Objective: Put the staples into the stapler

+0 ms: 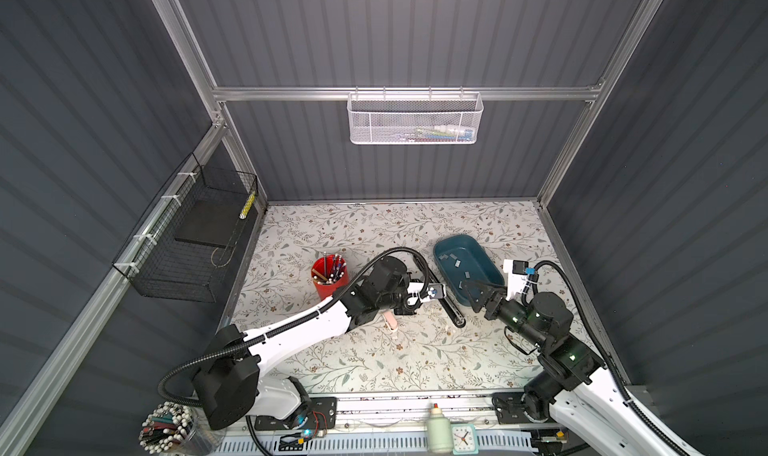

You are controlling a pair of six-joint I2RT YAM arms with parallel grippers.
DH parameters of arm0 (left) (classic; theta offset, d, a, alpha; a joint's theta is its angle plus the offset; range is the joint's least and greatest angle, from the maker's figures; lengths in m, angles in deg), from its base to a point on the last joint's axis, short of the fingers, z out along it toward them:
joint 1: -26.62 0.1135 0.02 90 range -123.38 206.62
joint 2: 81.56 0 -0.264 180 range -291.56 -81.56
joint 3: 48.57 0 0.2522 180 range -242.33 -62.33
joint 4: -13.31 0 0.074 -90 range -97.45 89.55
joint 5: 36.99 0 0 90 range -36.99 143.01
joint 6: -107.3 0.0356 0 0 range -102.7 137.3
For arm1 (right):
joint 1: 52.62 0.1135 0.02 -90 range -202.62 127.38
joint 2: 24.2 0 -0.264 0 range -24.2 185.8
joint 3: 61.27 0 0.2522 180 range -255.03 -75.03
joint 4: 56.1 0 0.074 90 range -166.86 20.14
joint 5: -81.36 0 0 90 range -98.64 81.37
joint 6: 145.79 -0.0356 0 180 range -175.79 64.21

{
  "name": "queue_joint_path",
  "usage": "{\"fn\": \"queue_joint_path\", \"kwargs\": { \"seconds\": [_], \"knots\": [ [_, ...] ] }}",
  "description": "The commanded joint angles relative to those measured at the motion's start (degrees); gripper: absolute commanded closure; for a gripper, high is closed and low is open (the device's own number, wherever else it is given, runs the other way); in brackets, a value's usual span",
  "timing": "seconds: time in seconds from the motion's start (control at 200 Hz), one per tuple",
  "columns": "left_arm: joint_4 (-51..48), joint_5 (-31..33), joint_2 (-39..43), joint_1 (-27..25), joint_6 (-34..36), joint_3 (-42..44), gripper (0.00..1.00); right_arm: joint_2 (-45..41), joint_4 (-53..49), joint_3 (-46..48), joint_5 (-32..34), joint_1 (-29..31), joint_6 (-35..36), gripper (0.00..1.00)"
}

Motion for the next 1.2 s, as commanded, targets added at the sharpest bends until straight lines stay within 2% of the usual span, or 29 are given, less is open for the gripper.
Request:
{"fn": "queue_joint_path", "kwargs": {
  "seconds": [0.0,0.105,0.265,0.555,0.885,0.971,1.196],
  "knots": [
    [3.3,-2.5,0.7,-0.3,-3.0,0.7,1.00,1.2,2.3,-1.9,1.1,1.5,-0.8,0.23],
    [4.8,-2.1,0.8,-0.4,-4.0,1.7,1.00,3.2,4.6,-2.2,1.7,3.1,-1.4,0.25],
    [4.3,-5.2,-0.1,-1.0,-2.8,1.4,1.00,5.3,6.0,-2.9,4.5,6.1,-0.9,0.27],
    [5.2,-5.6,-1.0,-2.7,-2.9,-0.3,1.00,2.7,5.3,-2.6,8.3,9.8,-0.4,0.28],
    [5.8,-6.5,-0.8,-2.8,-3.5,-2.2,1.00,4.0,5.3,-1.5,12.2,10.9,-0.5,0.32],
    [4.0,-6.4,-0.7,-2.8,-3.7,-3.8,1.00,5.7,6.2,-1.3,12.1,10.8,-0.7,0.36],
    [4.5,-8.9,0.8,-2.8,-4.2,-3.8,1.00,9.7,9.0,-0.6,11.6,10.8,-1.3,0.39]
  ]
}}
